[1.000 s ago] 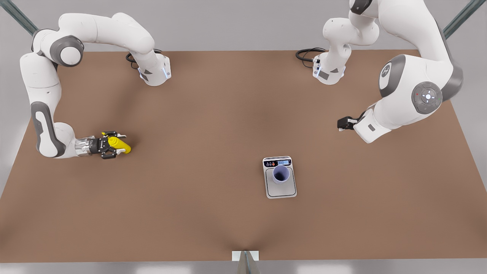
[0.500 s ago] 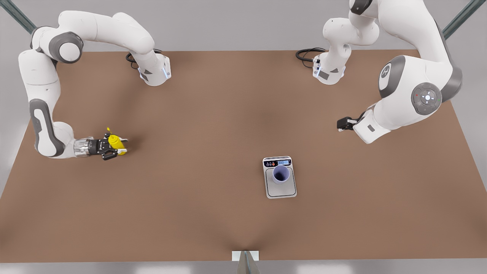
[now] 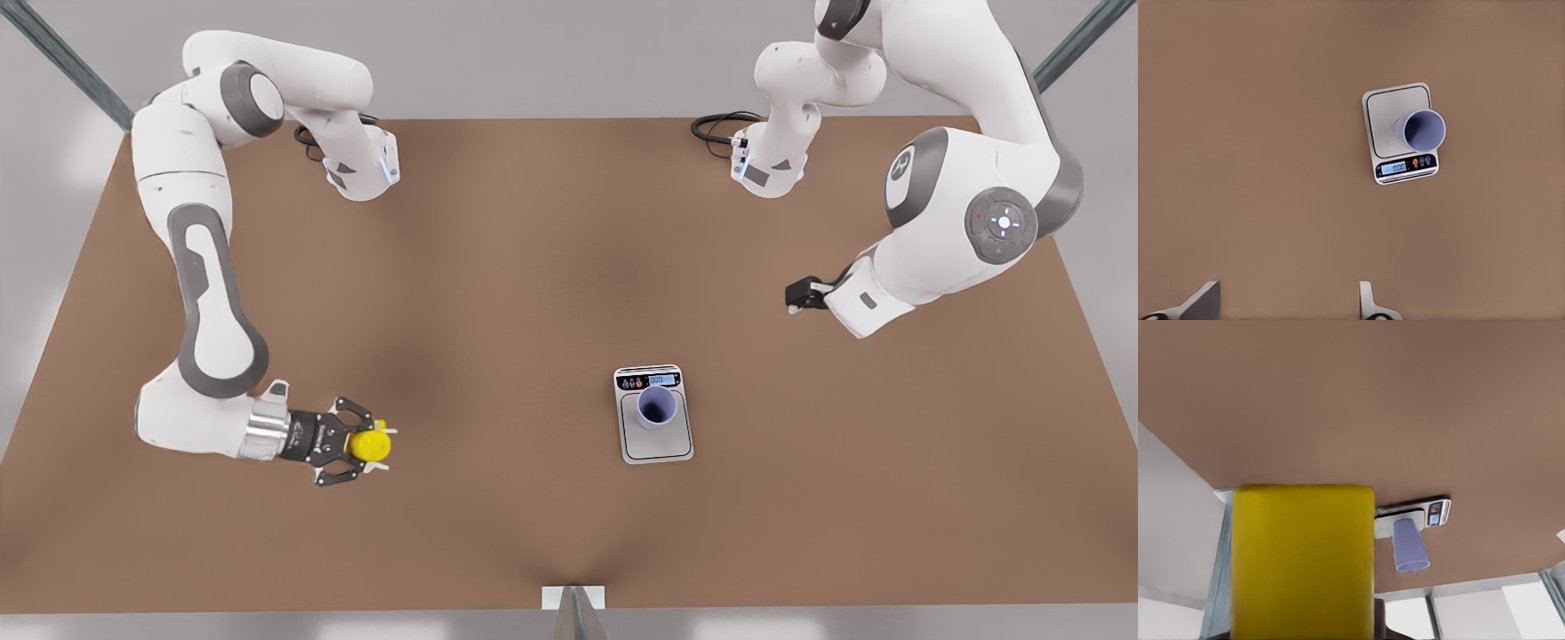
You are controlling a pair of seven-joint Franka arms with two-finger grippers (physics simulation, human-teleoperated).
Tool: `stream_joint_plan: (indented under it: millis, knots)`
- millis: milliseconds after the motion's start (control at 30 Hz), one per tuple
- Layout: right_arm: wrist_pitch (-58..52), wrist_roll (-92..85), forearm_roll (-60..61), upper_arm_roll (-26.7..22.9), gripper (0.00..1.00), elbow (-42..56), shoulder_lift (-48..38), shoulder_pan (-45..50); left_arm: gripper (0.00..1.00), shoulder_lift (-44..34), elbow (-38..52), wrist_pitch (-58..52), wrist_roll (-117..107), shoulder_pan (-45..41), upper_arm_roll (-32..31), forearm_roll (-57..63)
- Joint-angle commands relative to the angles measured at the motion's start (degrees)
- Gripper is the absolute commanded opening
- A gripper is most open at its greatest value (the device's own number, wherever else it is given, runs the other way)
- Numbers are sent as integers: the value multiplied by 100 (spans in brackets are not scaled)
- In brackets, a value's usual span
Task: Move cup to the weight, pick up sauce bottle, pour sauce
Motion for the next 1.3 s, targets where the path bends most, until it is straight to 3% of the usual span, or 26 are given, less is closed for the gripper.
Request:
stream_joint_plan:
  millis: [0,33,200,433,567,1100,1267]
  knots:
    - [361,58,7,-1,42,8,5,203,100,0,0,9,0,0,0,-14]
    - [967,436,7,-1,42,113,57,555,100,9,0,53,0,0,0,-5]
    - [1742,920,-1,-36,43,1370,506,1601,100,-9,0,62,-18,0,53,-154]
    - [3640,903,-291,-19,43,1581,953,2946,100,26,-9,123,-18,0,53,-163]
    - [4053,885,-1353,-80,43,2223,1473,3508,100,9,-9,123,-26,0,53,-154]
    - [5881,744,-6373,-80,42,1828,2228,3799,100,17,0,123,-18,0,53,-163]
    - [6084,498,-6611,-379,41,1906,2351,3755,100,17,-9,123,-18,0,53,-163]
